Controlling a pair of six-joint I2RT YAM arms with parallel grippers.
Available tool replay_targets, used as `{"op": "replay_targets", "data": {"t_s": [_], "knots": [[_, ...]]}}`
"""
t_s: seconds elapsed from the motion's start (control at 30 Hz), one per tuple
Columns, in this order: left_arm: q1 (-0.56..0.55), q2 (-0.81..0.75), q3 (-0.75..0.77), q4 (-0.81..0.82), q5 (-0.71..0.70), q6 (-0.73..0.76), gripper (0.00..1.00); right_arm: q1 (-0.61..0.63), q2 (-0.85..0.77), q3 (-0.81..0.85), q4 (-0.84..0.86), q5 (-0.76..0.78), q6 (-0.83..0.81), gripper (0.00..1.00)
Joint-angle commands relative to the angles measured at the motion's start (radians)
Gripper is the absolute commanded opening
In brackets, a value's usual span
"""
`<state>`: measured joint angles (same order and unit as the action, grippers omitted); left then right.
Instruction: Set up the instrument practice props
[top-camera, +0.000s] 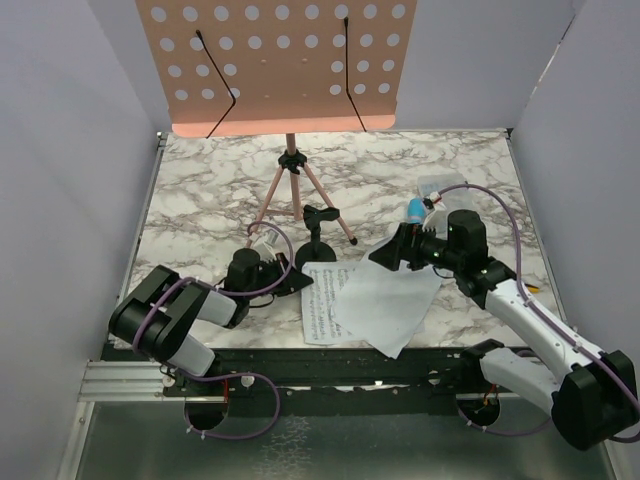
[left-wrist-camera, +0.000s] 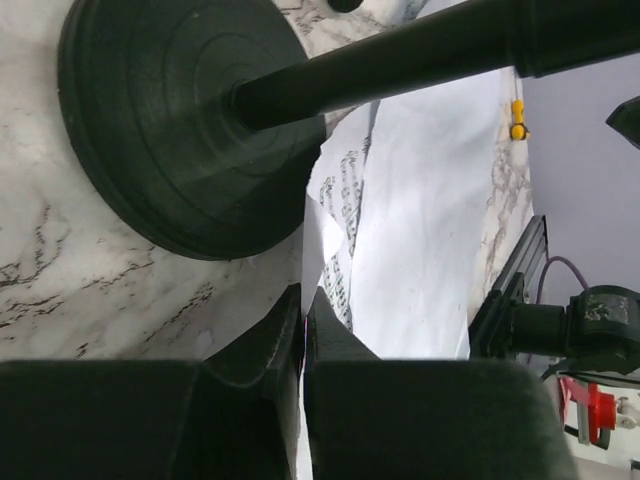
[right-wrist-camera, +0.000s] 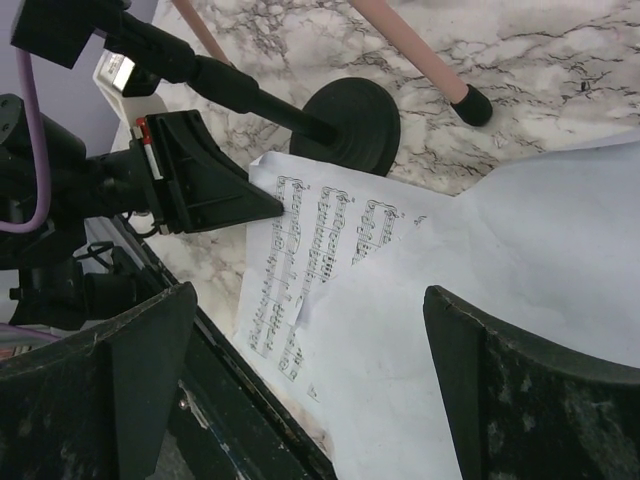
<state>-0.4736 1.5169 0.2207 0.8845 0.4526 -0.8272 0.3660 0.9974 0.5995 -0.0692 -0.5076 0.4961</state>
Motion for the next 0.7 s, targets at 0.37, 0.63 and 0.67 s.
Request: {"op": "replay_targets", "data": {"t_s": [0.37,0.63,0.67], "knots": [[-0.005,-0.453,0.159,-0.414,0.084,0.145,0.00,-0.003,-0.099,-0.018,0.060,-0.147,-0.102,1.00],[-0.007,-0.668,0.339,-0.872,-0.001,0.311,0.00,-0.004,-0.166,-0.009,0.086,-0.188,-0.147,1.00],[-0.007,-0.680,0.360,-0.891,0.007,0.316,0.00,-0.004,-0.172,-0.008,0.087,-0.191,-0.150,1.00]]}}
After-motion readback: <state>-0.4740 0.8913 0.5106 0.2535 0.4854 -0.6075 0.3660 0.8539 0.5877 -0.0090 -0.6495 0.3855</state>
